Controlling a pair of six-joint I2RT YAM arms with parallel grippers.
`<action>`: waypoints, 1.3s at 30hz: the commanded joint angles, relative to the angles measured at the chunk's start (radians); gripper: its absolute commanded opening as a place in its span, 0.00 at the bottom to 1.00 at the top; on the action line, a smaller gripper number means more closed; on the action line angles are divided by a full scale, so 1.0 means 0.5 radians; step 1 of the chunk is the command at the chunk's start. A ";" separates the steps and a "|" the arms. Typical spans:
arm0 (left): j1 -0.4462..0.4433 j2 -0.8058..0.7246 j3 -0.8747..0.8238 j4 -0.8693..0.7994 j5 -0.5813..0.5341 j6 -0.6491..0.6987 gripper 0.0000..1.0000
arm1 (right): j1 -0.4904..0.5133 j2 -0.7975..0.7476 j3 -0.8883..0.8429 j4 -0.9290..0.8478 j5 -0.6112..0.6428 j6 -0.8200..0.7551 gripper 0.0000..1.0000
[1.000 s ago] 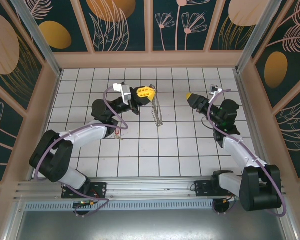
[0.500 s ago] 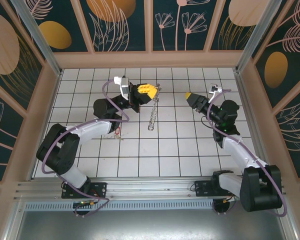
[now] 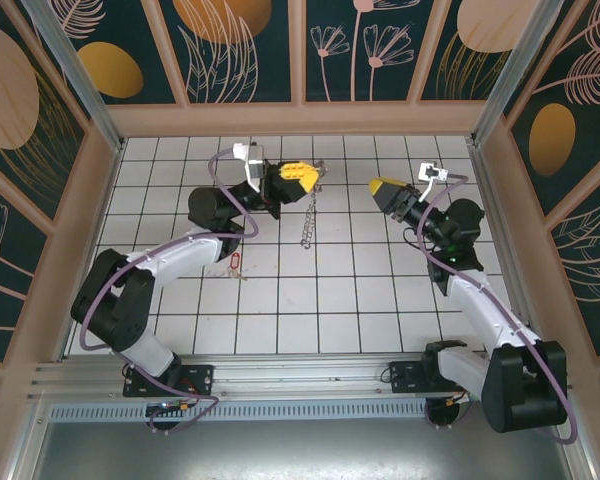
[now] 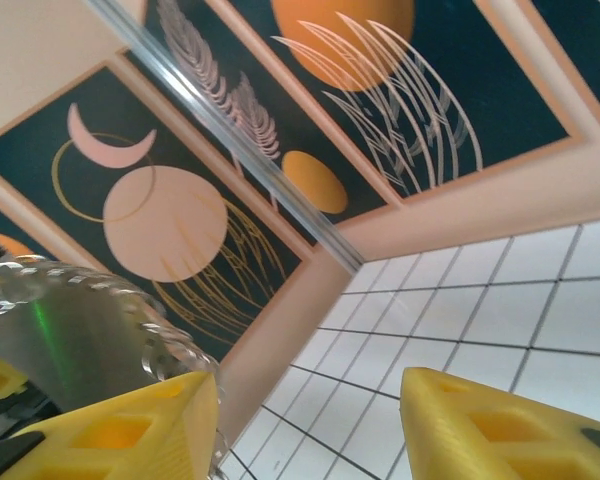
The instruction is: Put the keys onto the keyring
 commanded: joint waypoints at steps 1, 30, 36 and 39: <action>0.002 -0.127 0.191 -0.657 0.074 0.321 0.00 | 0.032 -0.048 0.120 0.181 -0.121 0.018 0.50; 0.005 0.004 0.761 -2.156 0.561 0.987 0.00 | 0.173 0.257 0.541 0.270 -0.875 -0.206 0.26; 0.005 0.030 0.786 -2.156 0.584 0.972 0.00 | 0.209 0.289 0.568 0.243 -0.889 -0.231 0.24; 0.005 0.034 0.796 -2.147 0.590 0.961 0.00 | 0.225 0.305 0.582 0.195 -0.878 -0.269 0.24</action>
